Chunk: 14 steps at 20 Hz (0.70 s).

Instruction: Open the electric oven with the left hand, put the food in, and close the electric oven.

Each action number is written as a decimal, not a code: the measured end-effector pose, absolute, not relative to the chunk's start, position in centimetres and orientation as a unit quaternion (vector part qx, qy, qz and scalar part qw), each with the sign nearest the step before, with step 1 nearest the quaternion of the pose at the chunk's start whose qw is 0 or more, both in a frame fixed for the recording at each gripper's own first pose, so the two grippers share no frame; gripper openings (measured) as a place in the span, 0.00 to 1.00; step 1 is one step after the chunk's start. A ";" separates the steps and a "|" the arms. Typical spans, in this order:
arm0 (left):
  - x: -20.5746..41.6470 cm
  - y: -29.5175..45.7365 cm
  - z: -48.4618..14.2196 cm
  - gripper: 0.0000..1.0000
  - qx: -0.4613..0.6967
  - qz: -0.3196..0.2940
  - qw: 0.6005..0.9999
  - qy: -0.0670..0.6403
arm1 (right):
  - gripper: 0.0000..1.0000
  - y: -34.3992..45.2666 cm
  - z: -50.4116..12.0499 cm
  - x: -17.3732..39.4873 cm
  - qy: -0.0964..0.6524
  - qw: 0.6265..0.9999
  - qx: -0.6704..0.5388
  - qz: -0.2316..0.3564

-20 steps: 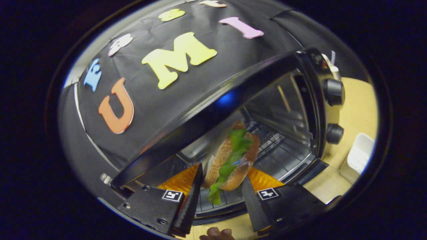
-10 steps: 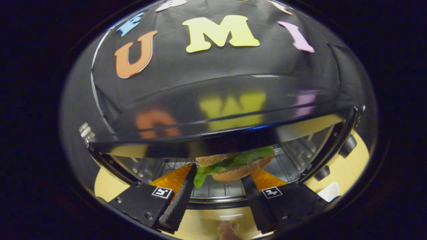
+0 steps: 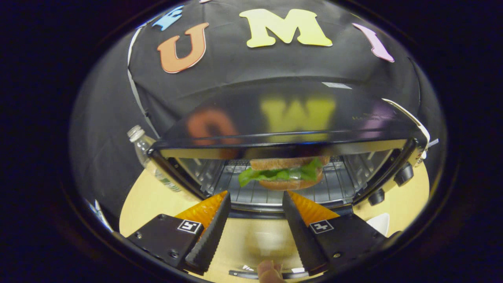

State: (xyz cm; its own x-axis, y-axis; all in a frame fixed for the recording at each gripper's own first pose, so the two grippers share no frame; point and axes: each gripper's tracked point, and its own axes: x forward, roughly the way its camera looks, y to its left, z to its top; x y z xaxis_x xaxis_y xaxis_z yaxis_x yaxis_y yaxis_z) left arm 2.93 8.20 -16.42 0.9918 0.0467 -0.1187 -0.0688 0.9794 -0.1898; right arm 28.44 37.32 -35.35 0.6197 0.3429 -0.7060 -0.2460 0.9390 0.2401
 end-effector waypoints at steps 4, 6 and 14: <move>3.2 8.2 -16.0 0.94 -0.096 0.029 0.993 0.055 | 0.86 35.2 -31.0 26.9 0.354 0.917 0.063 0.172; 3.4 8.0 -15.7 0.94 -0.092 0.028 0.994 0.054 | 0.85 34.0 -28.8 25.8 0.330 0.924 0.074 0.181; 6.3 5.4 -16.9 0.94 -0.077 0.013 0.994 0.079 | 0.77 25.1 -17.9 20.4 0.168 0.965 0.095 0.180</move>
